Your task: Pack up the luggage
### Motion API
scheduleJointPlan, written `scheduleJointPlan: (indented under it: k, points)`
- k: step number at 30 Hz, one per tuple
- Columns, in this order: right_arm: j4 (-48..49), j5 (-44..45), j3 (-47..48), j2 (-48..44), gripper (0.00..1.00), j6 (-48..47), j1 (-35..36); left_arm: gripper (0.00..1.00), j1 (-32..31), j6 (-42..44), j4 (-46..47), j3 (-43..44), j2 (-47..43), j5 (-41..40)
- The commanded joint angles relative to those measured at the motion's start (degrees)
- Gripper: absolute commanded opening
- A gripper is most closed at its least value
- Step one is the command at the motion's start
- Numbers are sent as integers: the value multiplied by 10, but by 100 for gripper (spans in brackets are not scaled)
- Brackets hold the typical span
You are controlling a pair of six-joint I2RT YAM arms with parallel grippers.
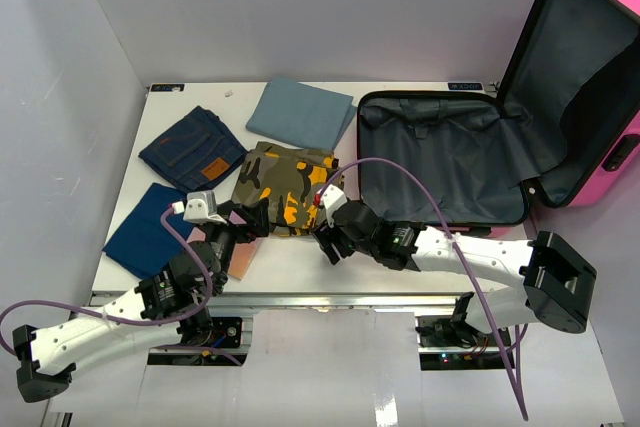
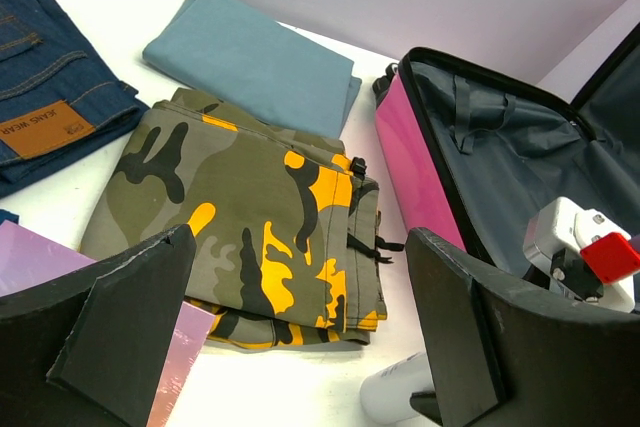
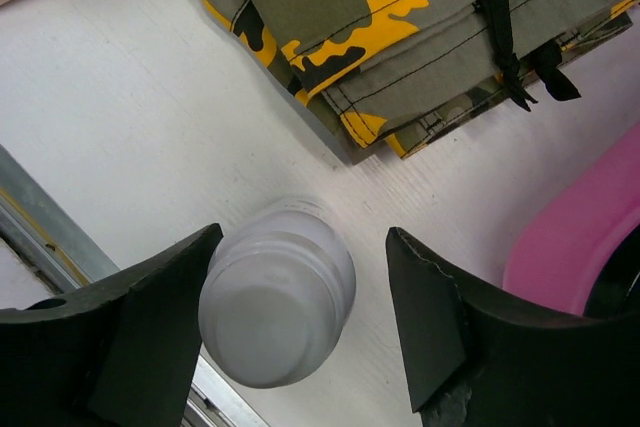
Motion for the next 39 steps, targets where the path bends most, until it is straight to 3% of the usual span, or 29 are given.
scheduleJointPlan:
  k: [1,9,12,16,23,25,28,30,34,37,39]
  points:
    - [31,22,5,-2,68,13,3,98,-1,6,2,5,1,24]
    - [2,37,33,-12,29,24,4,97,-1,6,-5,13,17,18]
    - [-31,58,63,-10,8,35,4,97,-1,3,-4,10,9,11]
    - [-84,88,113,-28,8,23,4,97,-2,10,6,0,-6,13]
    - [-282,174,381,-21,8,1,0,97,-6,17,11,0,-8,13]
    - [-332,202,437,-19,8,11,-29,98,-6,20,12,-4,-9,12]
    - [-367,213,485,-17,8,15,-100,98,-7,21,12,-6,-8,13]
    - [-372,184,503,-2,8,11,-214,97,-7,21,12,-5,-10,16]
    - [-381,179,519,46,8,15,-360,97,-9,16,12,-7,-15,18]
    - [-409,237,525,82,8,17,-409,97,-10,16,32,-13,-17,38]
    - [-406,261,476,86,8,22,-424,98,-10,30,45,-15,-15,51]
